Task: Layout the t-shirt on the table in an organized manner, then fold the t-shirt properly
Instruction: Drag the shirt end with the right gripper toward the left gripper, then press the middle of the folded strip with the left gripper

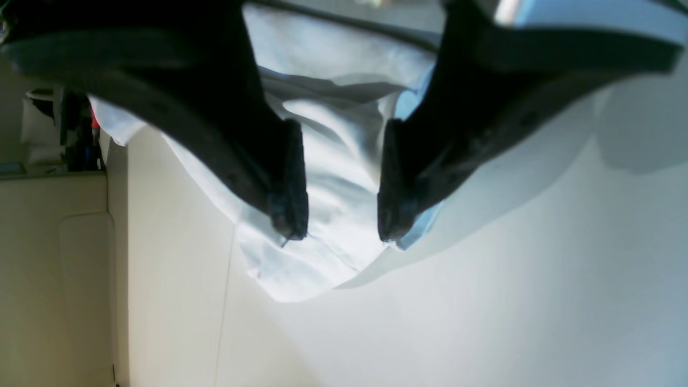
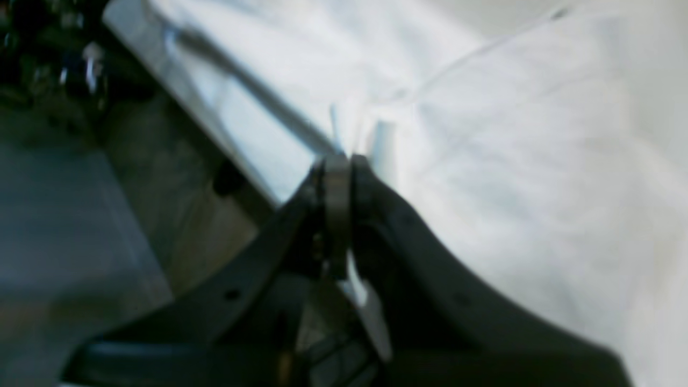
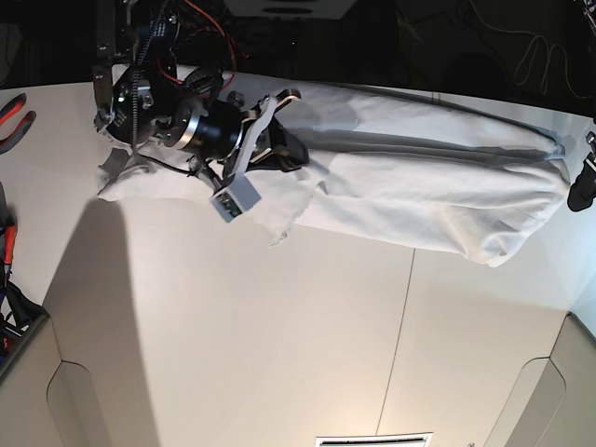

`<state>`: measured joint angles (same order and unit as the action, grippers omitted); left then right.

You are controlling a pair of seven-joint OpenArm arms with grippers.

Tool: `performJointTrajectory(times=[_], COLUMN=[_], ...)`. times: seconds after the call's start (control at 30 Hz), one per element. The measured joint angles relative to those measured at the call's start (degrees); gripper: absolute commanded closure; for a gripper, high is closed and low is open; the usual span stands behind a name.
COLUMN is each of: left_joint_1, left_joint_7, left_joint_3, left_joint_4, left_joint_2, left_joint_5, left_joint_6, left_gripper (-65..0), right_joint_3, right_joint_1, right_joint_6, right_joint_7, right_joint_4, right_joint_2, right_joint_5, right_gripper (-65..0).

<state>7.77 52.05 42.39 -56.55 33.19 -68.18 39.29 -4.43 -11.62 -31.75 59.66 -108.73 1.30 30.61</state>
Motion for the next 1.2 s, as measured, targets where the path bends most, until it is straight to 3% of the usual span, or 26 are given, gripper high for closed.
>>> performJointTrajectory(times=[0.27,0.33,0.4,0.63,0.8,0.9,0.93,1.0,1.1,1.2], left_joint_1=[0.02,0.00,0.00,0.00,0.17,0.11,0.07,0.07,0.17,-0.02], left_joint_7=[0.00,0.00,0.00,0.00,0.63,4.63,6.75,9.79,11.58,10.93], left_joint_3=[0.00,0.00,0.00,0.00,0.00,0.07,0.04,-0.37,-4.09,-11.93], left_joint_4=[0.00,0.00,0.00,0.00,-5.75,-15.02,-18.38,-25.05,-31.87,-33.46], left_joint_2=[-0.02,-0.02,-0.02,-0.02,-0.90,-3.30,-4.48,-7.10,-9.11,-9.75], left_joint_5=[0.00,-0.02,-0.02,-6.01,-9.88,-10.19,-10.25,-10.19,-10.16,-10.47], left_joint_6=[0.00,0.00,0.00,0.00,0.00,0.00,0.00,0.02,0.17,0.20], left_gripper=[-25.5,-25.5,-25.5,-25.5,-24.7,-12.7,-8.1,-0.9,0.0,0.0], right_joint_3=[-0.96,-0.96,-0.98,-1.01,-1.01,-1.01,-0.87,0.13,2.89,6.43], right_joint_1=[-1.57,-2.56,-3.67,-4.39,-4.37,-4.42,-4.42,-4.42,-4.42,-4.42], right_joint_6=[0.00,0.00,0.02,0.00,0.02,0.00,0.02,0.02,0.02,0.24], right_joint_7=[1.62,1.51,1.51,0.85,0.81,0.85,0.85,0.85,-0.20,-1.84], right_joint_4=[0.00,0.00,0.02,0.11,0.07,-0.24,-0.66,-2.10,-5.09,-8.61], right_joint_2=[-0.02,-0.02,-0.02,-0.02,-0.02,-0.02,-0.02,-0.02,-0.02,0.00], right_joint_5=[-4.92,-5.60,-5.73,-5.29,-0.68,-1.03,-1.25,-1.57,-1.49,-1.07], right_gripper=[-1.1,-15.7,-20.7,-20.6,-20.6,-18.2,-14.1,0.0,0.0,0.0])
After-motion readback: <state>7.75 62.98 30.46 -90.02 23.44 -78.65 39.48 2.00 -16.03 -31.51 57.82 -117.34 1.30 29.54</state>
